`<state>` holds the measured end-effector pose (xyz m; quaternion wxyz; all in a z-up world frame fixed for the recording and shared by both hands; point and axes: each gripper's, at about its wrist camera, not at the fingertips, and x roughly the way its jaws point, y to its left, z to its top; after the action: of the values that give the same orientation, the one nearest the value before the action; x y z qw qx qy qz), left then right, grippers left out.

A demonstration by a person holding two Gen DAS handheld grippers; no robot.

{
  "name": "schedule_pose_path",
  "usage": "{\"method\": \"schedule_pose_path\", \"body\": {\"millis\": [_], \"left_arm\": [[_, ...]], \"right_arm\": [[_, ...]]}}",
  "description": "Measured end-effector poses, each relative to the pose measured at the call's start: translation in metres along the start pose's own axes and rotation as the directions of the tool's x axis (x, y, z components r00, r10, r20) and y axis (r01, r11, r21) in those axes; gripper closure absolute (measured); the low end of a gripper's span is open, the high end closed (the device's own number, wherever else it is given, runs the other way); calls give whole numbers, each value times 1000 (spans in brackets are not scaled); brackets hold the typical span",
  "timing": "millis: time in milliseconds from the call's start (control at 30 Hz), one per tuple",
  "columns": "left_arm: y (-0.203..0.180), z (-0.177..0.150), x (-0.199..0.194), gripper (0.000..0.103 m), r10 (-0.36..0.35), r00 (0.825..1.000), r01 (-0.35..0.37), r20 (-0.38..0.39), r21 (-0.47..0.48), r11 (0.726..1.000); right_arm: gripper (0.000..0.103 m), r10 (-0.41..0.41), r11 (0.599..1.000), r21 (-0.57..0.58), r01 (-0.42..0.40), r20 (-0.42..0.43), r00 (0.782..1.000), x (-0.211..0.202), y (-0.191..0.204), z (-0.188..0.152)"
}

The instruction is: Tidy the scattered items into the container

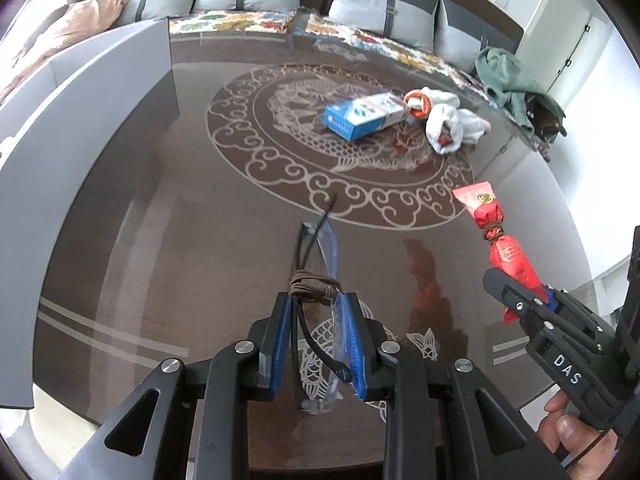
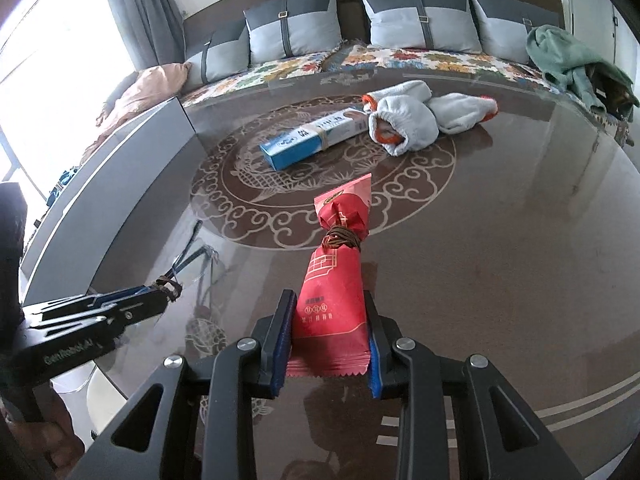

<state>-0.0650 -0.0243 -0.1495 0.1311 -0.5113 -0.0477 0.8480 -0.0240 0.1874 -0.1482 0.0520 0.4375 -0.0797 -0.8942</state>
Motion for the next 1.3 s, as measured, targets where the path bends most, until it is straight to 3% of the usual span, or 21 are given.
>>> {"method": "schedule_pose_path", "body": {"millis": [267, 433, 533, 667, 733, 867, 900, 1000, 1033, 1233, 1267, 1300], "left_arm": [[14, 5, -36, 78, -91, 990, 93, 109, -10, 996], [22, 6, -55, 79, -156, 973, 159, 173, -4, 987], [24, 7, -62, 79, -160, 968, 160, 195, 15, 987], [34, 5, -57, 79, -152, 973, 153, 175, 5, 988], [37, 4, -53, 79, -182, 973, 181, 145, 19, 983], [28, -9, -53, 77, -222, 973, 209, 63, 163, 964], [23, -15, -54, 72, -217, 975, 203, 46, 207, 957], [8, -33, -50, 28, -178, 984, 163, 18, 320, 933], [2, -38, -47, 25, -164, 986, 148, 14, 353, 924], [-17, -51, -10, 29, -97, 993, 114, -61, 432, 895], [-15, -49, -4, 38, -99, 992, 123, -80, 414, 902], [-13, -48, 0, 75, -95, 991, 125, -94, 397, 909]], "right_arm": [[72, 20, 1000, 4, -20, 29, 999, -15, 8, 5], [72, 37, 999, -9, -36, 53, 998, -24, 17, 9], [72, 34, 999, -31, -32, 68, 997, -28, 22, 11], [72, 29, 999, -39, -26, 73, 997, -30, 25, 12], [72, 28, 999, -31, -26, 72, 997, -30, 22, 13], [72, 26, 1000, -15, -25, 67, 997, -31, 16, 10], [72, 26, 1000, -13, -25, 66, 997, -32, 15, 10], [72, 28, 1000, -5, -28, 64, 998, -31, 12, 7], [73, 31, 1000, 1, -31, 62, 998, -30, 12, 6], [72, 48, 999, 19, -50, 57, 997, -28, 11, 1], [72, 48, 999, 15, -49, 59, 997, -29, 11, 1], [72, 47, 999, 13, -48, 60, 997, -30, 11, 1]]}}
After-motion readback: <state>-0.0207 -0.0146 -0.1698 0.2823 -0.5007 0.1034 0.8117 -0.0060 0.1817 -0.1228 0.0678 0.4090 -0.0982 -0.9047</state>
